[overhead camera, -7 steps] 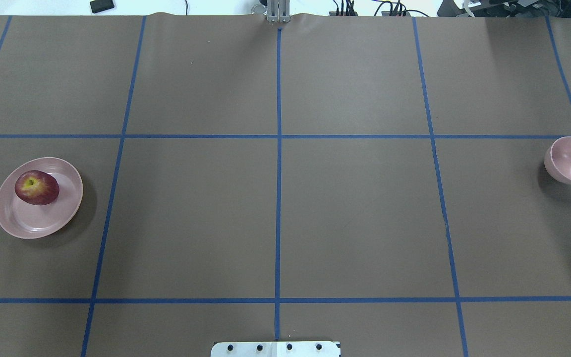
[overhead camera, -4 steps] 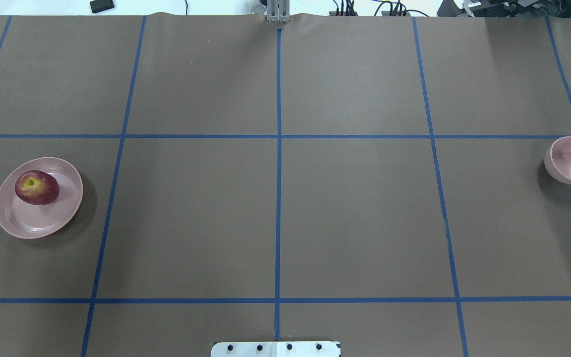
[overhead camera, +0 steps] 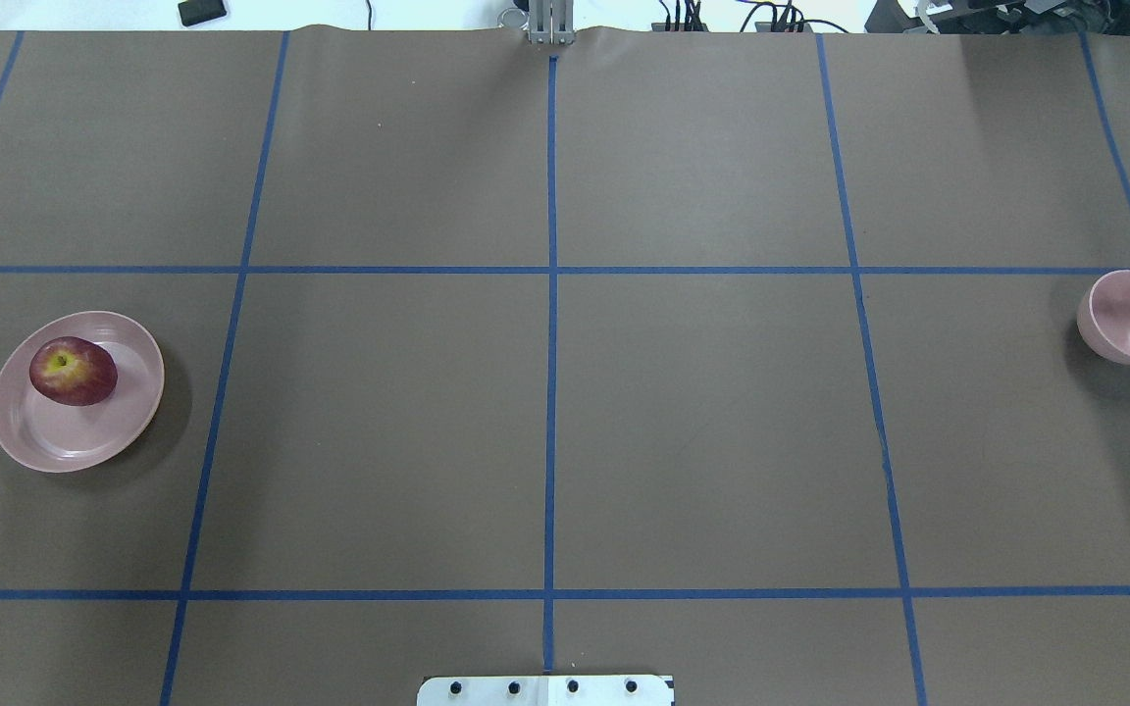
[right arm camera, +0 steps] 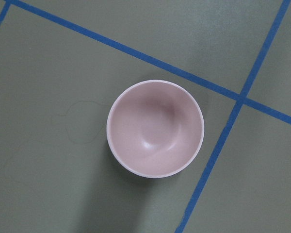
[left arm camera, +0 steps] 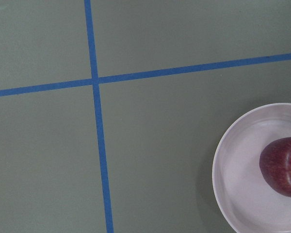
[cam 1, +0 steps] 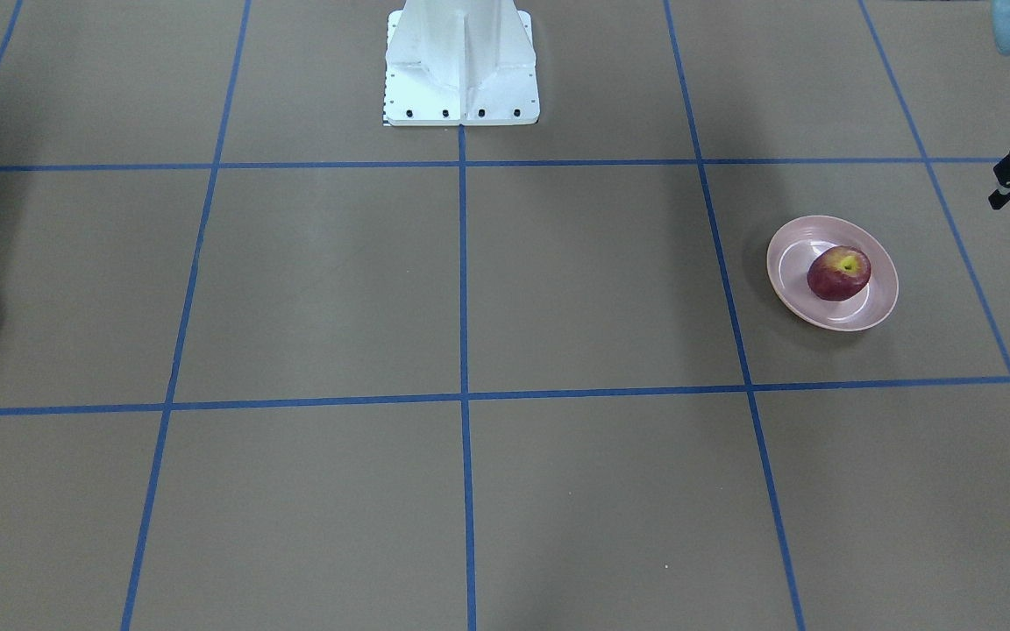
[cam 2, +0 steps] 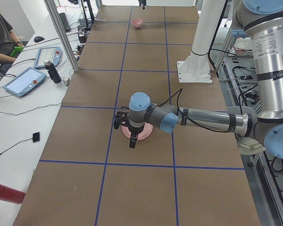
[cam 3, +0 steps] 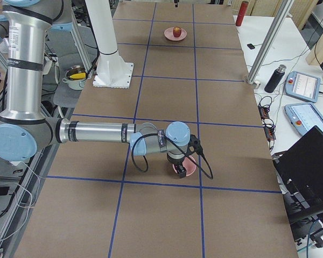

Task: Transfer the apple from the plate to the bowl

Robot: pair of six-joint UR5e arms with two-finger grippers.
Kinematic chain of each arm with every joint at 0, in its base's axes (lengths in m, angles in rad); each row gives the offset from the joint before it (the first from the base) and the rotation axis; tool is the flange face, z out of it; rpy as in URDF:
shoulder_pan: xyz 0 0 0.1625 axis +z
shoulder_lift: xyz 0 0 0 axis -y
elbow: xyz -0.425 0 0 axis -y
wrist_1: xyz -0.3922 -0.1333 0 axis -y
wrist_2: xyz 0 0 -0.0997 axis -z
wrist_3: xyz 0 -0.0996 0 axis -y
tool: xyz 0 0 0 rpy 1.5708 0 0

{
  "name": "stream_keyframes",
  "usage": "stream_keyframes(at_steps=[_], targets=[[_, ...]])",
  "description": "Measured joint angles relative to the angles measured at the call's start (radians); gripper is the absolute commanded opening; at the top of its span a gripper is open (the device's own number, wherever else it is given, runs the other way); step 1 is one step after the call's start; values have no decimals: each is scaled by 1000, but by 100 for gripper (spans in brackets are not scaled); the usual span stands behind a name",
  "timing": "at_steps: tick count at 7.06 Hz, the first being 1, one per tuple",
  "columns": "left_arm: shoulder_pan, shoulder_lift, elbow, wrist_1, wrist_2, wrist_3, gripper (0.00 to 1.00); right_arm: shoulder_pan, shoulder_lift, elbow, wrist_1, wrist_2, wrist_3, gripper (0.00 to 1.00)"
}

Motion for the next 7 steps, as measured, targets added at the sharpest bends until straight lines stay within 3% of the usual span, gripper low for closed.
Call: stream_keyframes(at_steps=[5,7], targets=[[1,-15,30,-1,1,3,98,-102,99,-183,96,-47,92,99],[1,-15,32,-1,2,1,98,-140,119,-229,128,-71,94,93]])
